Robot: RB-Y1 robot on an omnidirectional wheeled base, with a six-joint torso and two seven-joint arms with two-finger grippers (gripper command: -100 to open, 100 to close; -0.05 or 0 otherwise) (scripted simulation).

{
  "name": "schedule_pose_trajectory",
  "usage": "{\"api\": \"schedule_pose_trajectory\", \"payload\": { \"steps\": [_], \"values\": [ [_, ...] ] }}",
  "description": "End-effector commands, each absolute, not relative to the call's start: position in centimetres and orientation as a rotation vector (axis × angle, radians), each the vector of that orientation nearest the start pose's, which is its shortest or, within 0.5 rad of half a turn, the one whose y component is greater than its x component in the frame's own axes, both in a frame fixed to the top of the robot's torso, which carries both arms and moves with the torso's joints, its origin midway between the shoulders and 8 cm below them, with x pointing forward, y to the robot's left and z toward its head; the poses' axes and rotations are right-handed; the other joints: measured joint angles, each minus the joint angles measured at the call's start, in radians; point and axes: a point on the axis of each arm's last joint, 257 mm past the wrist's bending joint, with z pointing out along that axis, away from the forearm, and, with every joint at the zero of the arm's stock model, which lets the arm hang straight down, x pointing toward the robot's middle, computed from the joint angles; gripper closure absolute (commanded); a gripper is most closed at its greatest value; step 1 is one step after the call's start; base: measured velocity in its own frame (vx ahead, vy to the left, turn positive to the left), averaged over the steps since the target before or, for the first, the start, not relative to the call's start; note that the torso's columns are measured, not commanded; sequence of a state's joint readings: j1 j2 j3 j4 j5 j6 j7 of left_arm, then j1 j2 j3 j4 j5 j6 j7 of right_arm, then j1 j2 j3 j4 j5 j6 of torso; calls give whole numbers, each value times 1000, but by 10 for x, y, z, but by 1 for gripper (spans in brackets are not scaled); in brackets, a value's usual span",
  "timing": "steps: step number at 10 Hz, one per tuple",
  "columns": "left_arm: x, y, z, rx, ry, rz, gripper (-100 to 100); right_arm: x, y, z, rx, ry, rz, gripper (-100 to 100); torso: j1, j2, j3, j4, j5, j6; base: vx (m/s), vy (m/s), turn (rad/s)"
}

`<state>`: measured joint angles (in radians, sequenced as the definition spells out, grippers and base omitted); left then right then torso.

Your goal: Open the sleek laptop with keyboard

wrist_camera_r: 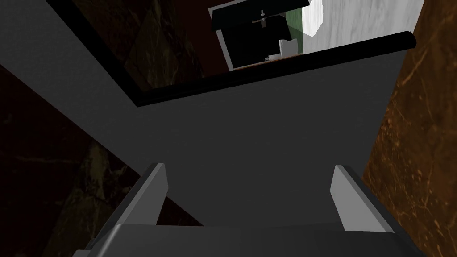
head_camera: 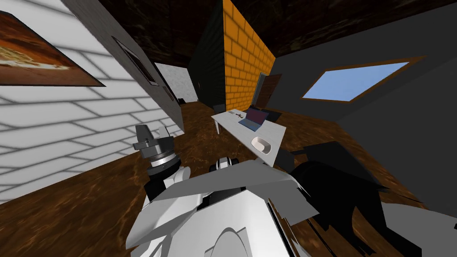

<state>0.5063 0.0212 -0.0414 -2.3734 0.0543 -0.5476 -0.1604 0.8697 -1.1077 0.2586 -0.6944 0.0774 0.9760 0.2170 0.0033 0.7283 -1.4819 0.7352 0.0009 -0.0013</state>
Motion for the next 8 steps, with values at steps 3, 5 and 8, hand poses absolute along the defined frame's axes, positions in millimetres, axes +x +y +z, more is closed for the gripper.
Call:
{"api": "schedule_pose_trajectory", "payload": {
  "steps": [3, 5, 8],
  "values": [
    [315, 266, 71, -521, 536, -1255, 0, -372, -828, -158, 1130, 2291, -2461, -100, -4, 18, 12, 5, -2, 0, -226, -132, -218],
    [315, 266, 71, -521, 536, -1255, 0, -384, -825, -159, 1126, 2386, -2425, -100, 1, 4, 3, 1, 0, 1, -112, -102, -161],
    [315, 266, 71, -521, 536, -1255, 0, -393, -815, -170, 1235, 2413, -2375, -100, -5, 13, 8, 4, -2, 0, -190, -173, -235]
  ]
}}
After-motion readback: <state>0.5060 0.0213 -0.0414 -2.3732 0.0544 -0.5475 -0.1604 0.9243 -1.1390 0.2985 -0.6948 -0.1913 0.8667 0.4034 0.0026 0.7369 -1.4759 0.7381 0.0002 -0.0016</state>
